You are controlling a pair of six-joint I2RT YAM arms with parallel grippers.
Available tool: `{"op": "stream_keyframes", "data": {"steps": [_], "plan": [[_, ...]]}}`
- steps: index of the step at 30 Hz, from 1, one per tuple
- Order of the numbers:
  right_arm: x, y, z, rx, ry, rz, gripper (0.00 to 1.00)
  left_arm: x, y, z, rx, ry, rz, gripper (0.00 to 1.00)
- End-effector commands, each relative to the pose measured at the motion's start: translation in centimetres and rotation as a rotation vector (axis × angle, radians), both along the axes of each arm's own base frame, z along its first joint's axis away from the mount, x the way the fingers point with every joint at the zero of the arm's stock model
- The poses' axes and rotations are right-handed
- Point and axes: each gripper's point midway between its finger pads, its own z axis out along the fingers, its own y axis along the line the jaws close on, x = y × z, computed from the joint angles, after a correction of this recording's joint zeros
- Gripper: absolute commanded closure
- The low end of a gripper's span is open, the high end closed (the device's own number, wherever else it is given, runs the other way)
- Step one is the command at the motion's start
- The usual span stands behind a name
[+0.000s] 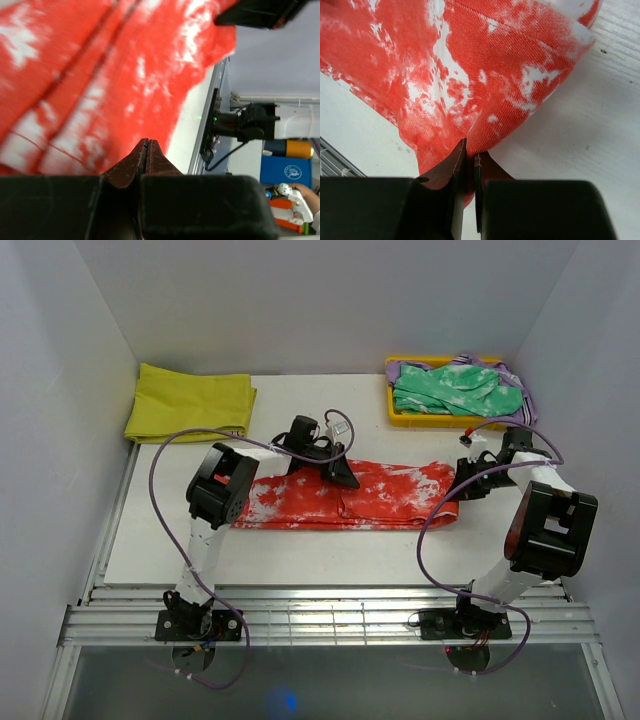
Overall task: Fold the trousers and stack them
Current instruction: Fold the trousers
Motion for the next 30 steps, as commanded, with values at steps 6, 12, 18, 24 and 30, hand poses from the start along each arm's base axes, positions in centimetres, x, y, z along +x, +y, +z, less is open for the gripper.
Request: {"op": "stream_keyframes", "data": {"steps": [6, 12, 18, 24, 30], "plan": [[-0.1, 0.1, -0.9, 0.017, 0.007, -0.005, 0.92, -5.5, 0.8, 2.5, -0.049, 0.039, -0.101, 0.91], [0.9, -0.8, 1.3, -0.024, -0.047, -0.011, 0.92, -6.1, 1.5, -5.0, 0.093, 0.247, -0.010, 0.96], [1.3, -1.6, 3.4, -0.037, -0.064, -0.003, 0.92, -3.5, 2.2, 0.6, 0.085, 0.042, -0.013, 0.76], [1.3, -0.8, 7.2, 0.001, -0.108, 0.032, 0.92, 0.8, 13.3, 7.5, 0.166, -0.066, 0.197, 0.51], [1.5, 1.0, 10.2, 0.075, -0.128, 0.061, 0.92, -0.2, 31.0, 6.1, 0.388, -0.079, 0.463, 0.43]]}}
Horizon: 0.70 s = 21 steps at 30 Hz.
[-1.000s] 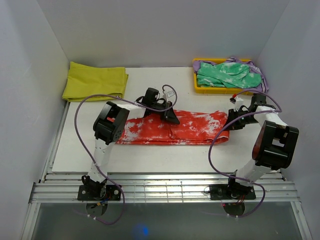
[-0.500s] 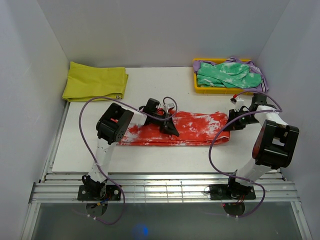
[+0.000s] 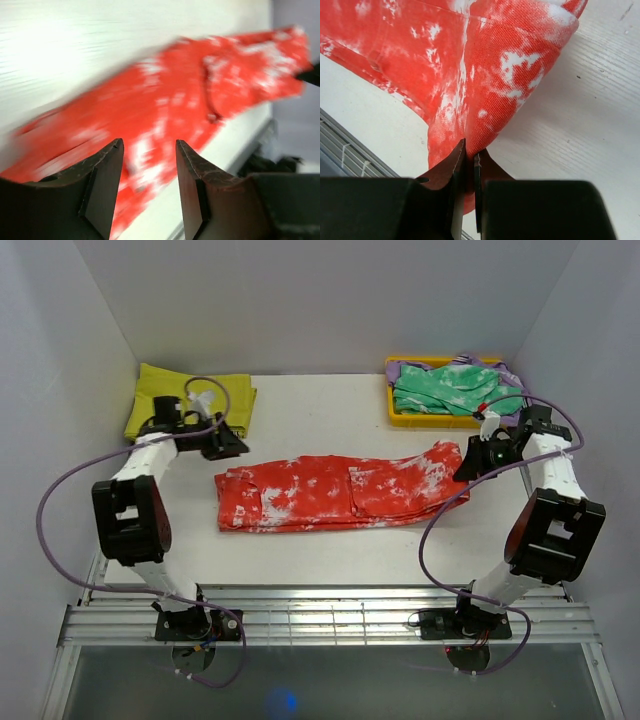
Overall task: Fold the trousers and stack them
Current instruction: Fold the trousers
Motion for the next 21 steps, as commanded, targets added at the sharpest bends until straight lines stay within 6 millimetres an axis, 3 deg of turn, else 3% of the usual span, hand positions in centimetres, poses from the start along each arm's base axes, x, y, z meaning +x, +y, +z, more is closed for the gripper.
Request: {"op": "stream_keyframes", "data": {"steps": [1, 2, 6, 14, 18, 19, 21], "plan": [[-0.1, 2.0, 4.1, 0.074, -0.060, 0.046, 0.92, -5.3, 7.9, -4.0, 0.211, 0.085, 0.028, 0.43], [0.0, 2.8, 4.7, 0.098, -0.070, 0.056, 0.92, -6.6, 9.4, -5.0, 0.235, 0.139, 0.045, 0.43], [0.3, 6.9, 6.9, 0.167, -0.080, 0.092, 0.92, -8.5, 10.8, -7.4, 0.285, 0.179, 0.020, 0.43], [1.5, 13.1, 9.2, 0.202, -0.126, 0.142, 0.92, -8.5, 11.6, -9.9, 0.264, 0.255, 0.071, 0.47], [1.9, 16.1, 9.6, 0.230, -0.135, 0.168, 0.92, -8.4, 11.1, -11.1, 0.227, 0.278, 0.077, 0.68], [1.9, 16.7, 9.6, 0.237, -0.133, 0.170, 0.92, -8.4, 10.9, -11.6, 0.214, 0.292, 0.074, 0.82], [1.7, 18.4, 9.6, 0.261, -0.109, 0.176, 0.92, -8.2, 10.6, -11.9, 0.185, 0.296, 0.068, 0.94]]}}
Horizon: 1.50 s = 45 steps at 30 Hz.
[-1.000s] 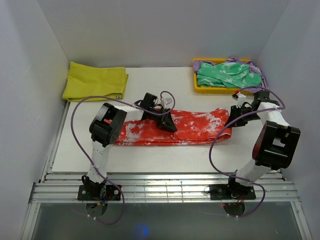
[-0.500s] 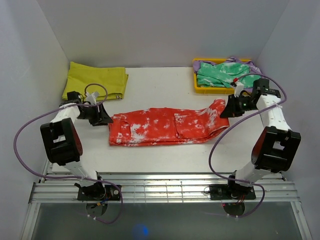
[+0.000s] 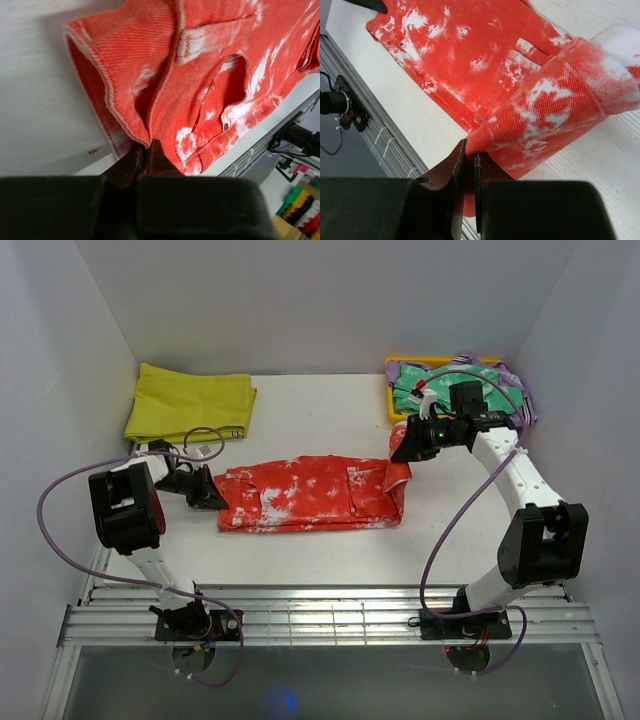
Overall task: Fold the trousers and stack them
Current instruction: Fold the trousers
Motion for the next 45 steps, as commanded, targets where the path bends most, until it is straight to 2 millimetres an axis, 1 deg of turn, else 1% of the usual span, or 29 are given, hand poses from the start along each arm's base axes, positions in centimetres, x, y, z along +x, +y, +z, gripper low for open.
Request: {"op": "stream_keyframes", "data": {"steps": [1, 3, 5, 6, 8, 9, 10, 11, 13, 14, 16, 18, 20, 21, 22, 23, 25, 28, 29, 31, 32, 33, 36, 37, 38, 39, 42, 43, 45], "plan": [[1.3, 3.6, 3.3, 0.093, -0.078, 0.017, 0.92, 0.7, -0.6, -0.4, -0.046, -0.027, -0.004, 1.00], [0.9, 5.7, 3.5, 0.123, -0.045, 0.037, 0.92, 0.8, -0.9, -0.8, -0.048, -0.030, -0.009, 1.00], [1.3, 7.3, 3.7, 0.140, -0.047, 0.042, 0.92, 0.7, -1.2, -1.2, -0.050, -0.031, -0.013, 1.00], [0.8, 8.6, 3.9, 0.150, -0.047, 0.069, 0.92, 0.6, -1.2, -1.4, -0.047, -0.028, -0.014, 1.00], [1.1, 10.0, 4.0, 0.164, -0.052, 0.076, 0.92, 0.5, -1.4, -1.8, -0.045, -0.020, -0.015, 1.00], [0.7, 11.2, 4.0, 0.173, -0.036, 0.089, 0.92, 0.4, -1.4, -1.8, -0.048, -0.021, -0.016, 1.00], [0.7, 11.8, 4.2, 0.178, -0.040, 0.097, 0.92, 0.4, -1.4, -1.9, -0.050, -0.019, -0.015, 1.00], [0.8, 12.6, 3.8, 0.181, -0.035, 0.105, 0.92, 0.4, -1.6, -2.0, -0.056, -0.019, -0.016, 1.00], [0.5, 14.3, 4.1, 0.192, -0.025, 0.121, 0.92, 0.3, -1.7, -2.0, -0.062, -0.018, -0.013, 1.00], [0.7, 15.0, 3.7, 0.194, -0.016, 0.125, 0.92, 0.3, -1.7, -1.9, -0.063, -0.024, -0.015, 1.00], [0.1, 16.7, 4.0, 0.205, -0.006, 0.145, 0.92, 0.2, -1.8, -2.0, -0.063, -0.026, -0.017, 1.00], [-0.4, 18.5, 3.5, 0.207, 0.012, 0.170, 0.92, 0.2, -1.7, -2.0, -0.059, -0.034, -0.019, 1.00], [-0.3, 19.6, 3.4, 0.206, 0.017, 0.169, 0.92, 0.1, -1.8, -2.2, -0.065, -0.031, -0.016, 1.00], [-0.6, 20.4, 3.4, 0.211, 0.019, 0.181, 0.92, 0.1, -1.9, -2.2, -0.070, -0.031, -0.015, 1.00], [-0.4, 20.8, 2.7, 0.206, 0.035, 0.176, 0.92, 0.2, -1.9, -2.1, -0.072, -0.037, -0.012, 1.00], [-0.4, 21.4, 3.1, 0.216, 0.035, 0.175, 0.92, 0.2, -2.0, -2.2, -0.075, -0.037, -0.012, 1.00], [-0.6, 22.5, 2.8, 0.221, 0.050, 0.186, 0.92, 0.1, -2.2, -2.1, -0.088, -0.037, -0.010, 1.00], [-1.1, 24.2, 3.1, 0.242, 0.053, 0.198, 0.92, 0.3, -2.1, -2.0, -0.090, -0.043, -0.008, 1.00], [-1.2, 24.6, 2.8, 0.240, 0.061, 0.199, 0.92, 0.2, -2.1, -2.1, -0.090, -0.045, -0.007, 1.00], [-1.7, 25.9, 3.0, 0.254, 0.067, 0.215, 0.92, 0.2, -2.3, -2.1, -0.098, -0.043, -0.007, 1.00], [-1.8, 26.4, 2.5, 0.252, 0.074, 0.220, 0.92, 0.2, -2.3, -2.2, -0.100, -0.042, -0.004, 1.00], [-2.2, 27.2, 2.7, 0.257, 0.074, 0.234, 0.92, 0.1, -2.4, -2.3, -0.103, -0.038, -0.004, 1.00], [-2.6, 28.9, 1.9, 0.262, 0.086, 0.246, 0.92, -0.1, -2.5, -2.4, -0.106, -0.033, -0.003, 1.00], [-2.6, 29.4, 2.2, 0.271, 0.088, 0.245, 0.92, -0.1, -2.5, -2.3, -0.106, -0.037, -0.003, 1.00], [-2.5, 29.9, 1.6, 0.268, 0.091, 0.243, 0.92, 0.0, -2.4, -2.3, -0.107, -0.041, -0.002, 1.00], [-2.9, 30.6, 1.4, 0.267, 0.093, 0.251, 0.92, -0.1, -2.5, -2.4, -0.108, -0.038, -0.001, 1.00], [-2.8, 32.1, 0.7, 0.272, 0.095, 0.242, 0.92, -0.1, -2.6, -2.3, -0.113, -0.039, 0.000, 1.00], [-2.4, 32.4, -0.2, 0.264, 0.104, 0.228, 0.92, -0.1, -2.6, -2.3, -0.112, -0.042, 0.000, 1.00], [-2.6, 33.3, -0.5, 0.269, 0.116, 0.225, 0.92, 0.0, -2.5, -2.3, -0.111, -0.048, 0.004, 1.00]]}}
